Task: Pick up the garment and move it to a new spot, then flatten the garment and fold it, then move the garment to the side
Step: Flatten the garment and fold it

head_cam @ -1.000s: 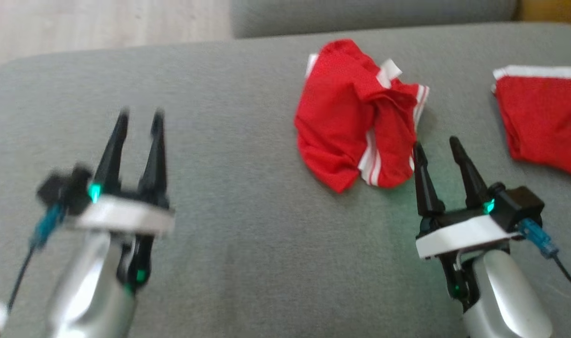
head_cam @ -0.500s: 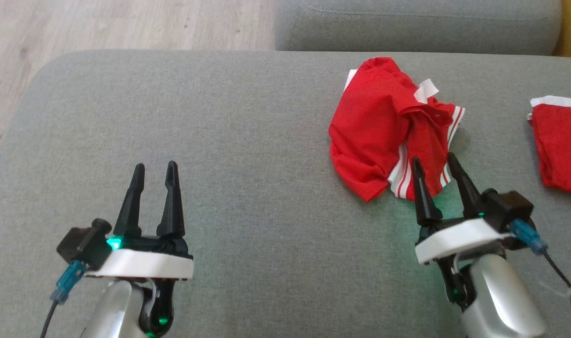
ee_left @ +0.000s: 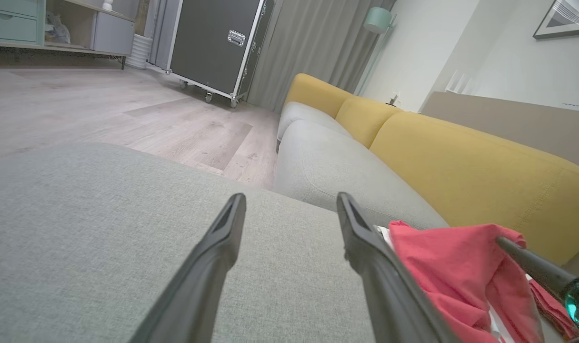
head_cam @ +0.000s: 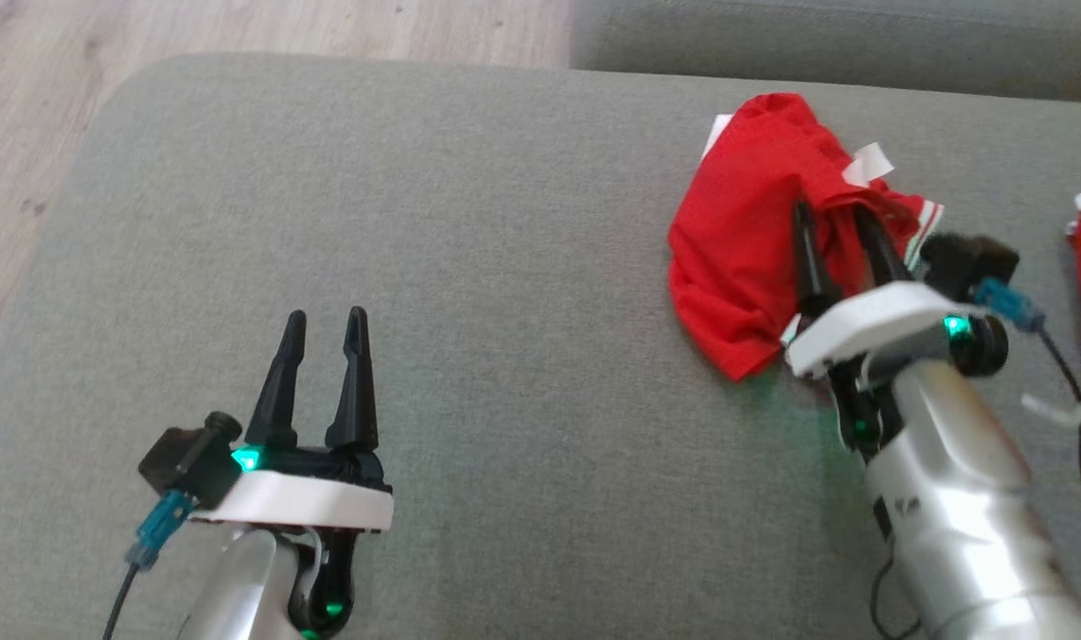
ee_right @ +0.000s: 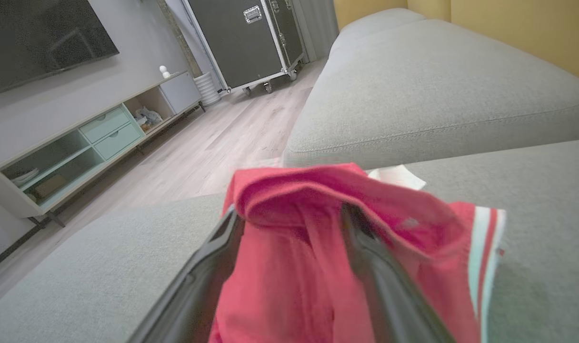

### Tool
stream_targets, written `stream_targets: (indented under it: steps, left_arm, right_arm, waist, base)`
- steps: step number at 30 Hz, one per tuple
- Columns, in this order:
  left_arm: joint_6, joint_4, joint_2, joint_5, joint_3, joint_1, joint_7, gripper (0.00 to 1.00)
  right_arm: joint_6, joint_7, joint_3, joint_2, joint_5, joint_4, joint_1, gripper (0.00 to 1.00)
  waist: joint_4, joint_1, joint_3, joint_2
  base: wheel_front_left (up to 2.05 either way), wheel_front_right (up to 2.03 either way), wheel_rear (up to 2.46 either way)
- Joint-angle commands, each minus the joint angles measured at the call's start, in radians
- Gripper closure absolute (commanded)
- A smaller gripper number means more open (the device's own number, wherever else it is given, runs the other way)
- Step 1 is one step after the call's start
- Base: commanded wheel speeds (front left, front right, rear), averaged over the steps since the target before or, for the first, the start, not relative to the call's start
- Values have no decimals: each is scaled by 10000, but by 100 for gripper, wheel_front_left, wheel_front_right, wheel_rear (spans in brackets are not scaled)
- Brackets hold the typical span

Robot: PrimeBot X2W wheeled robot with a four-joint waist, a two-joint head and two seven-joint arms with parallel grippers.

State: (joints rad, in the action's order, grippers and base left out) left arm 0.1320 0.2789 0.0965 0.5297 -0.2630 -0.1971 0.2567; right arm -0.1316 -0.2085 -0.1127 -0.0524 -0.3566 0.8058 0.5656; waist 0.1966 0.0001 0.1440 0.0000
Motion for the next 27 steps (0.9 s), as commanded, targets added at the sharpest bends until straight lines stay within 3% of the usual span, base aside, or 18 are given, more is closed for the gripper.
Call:
stream_targets:
  steps: [1, 14, 15, 20, 27]
  left_arm:
    - [-14, -268, 42, 86, 241, -436, 51, 0]
    - [-14, -205, -91, 136, 133, -517, 51, 0]
    - [-14, -203, -102, 130, 131, -515, 51, 0]
    - [-14, -151, -156, 132, 143, -447, 51, 0]
    - [-14, -71, -211, 175, 228, -105, 51, 0]
  right_arm:
    - [9, -13, -197, 22, -47, -83, 557, 0]
    - [9, -24, -812, 22, 99, 1871, 2137, 0]
    - [9, -92, -826, 22, 210, 1980, 2235, 100]
    - [9, -362, -1210, 22, 468, 2029, 2578, 100]
    - [9, -488, -2509, 22, -70, 998, 3070, 100]
  waist:
    - [110, -1, 86, 0]
    - [458, -1, 137, 0]
    - [463, -1, 130, 0]
    - [468, -1, -67, 0]
    - [493, -1, -756, 0]
  base:
    - [0, 0, 0]
    - [0, 0, 0]
    - [0, 0, 0]
    - [0, 0, 0]
    - [0, 0, 0]
